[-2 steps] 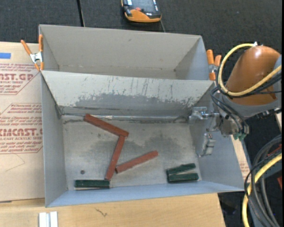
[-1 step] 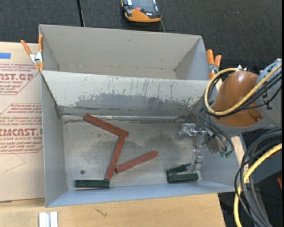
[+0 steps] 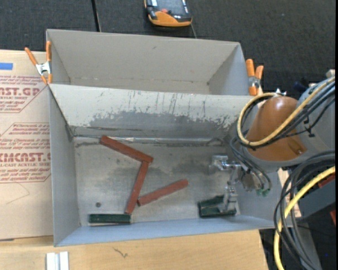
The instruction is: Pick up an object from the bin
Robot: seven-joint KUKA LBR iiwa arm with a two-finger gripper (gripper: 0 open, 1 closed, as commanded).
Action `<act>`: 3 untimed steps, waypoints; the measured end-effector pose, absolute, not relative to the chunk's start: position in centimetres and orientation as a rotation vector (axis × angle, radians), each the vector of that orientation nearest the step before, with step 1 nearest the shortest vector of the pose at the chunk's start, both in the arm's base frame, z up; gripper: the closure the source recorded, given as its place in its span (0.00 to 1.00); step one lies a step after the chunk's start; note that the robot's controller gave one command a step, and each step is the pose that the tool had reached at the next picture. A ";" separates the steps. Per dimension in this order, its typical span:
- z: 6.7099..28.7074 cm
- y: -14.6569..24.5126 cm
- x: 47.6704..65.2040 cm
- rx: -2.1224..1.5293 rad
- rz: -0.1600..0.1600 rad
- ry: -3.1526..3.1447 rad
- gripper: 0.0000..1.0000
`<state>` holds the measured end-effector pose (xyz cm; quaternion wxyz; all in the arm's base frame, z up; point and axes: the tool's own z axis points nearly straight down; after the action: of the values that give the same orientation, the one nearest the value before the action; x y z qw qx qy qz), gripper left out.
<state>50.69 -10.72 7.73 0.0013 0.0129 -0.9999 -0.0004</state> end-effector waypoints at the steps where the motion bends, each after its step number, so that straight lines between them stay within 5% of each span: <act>1: 12.3 -10.6 49.1 0.021 0.000 -3.143 0.00; 2: 6.8 -10.3 48.4 0.070 0.000 -3.146 0.00; 3: 7.2 -9.9 48.1 0.046 -0.001 -3.141 1.00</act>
Offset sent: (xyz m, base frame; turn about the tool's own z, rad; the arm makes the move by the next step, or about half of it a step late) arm -0.0245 0.0033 -0.0073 -0.0194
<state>48.07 -9.90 7.16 -0.0001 0.0147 -0.9999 -0.0004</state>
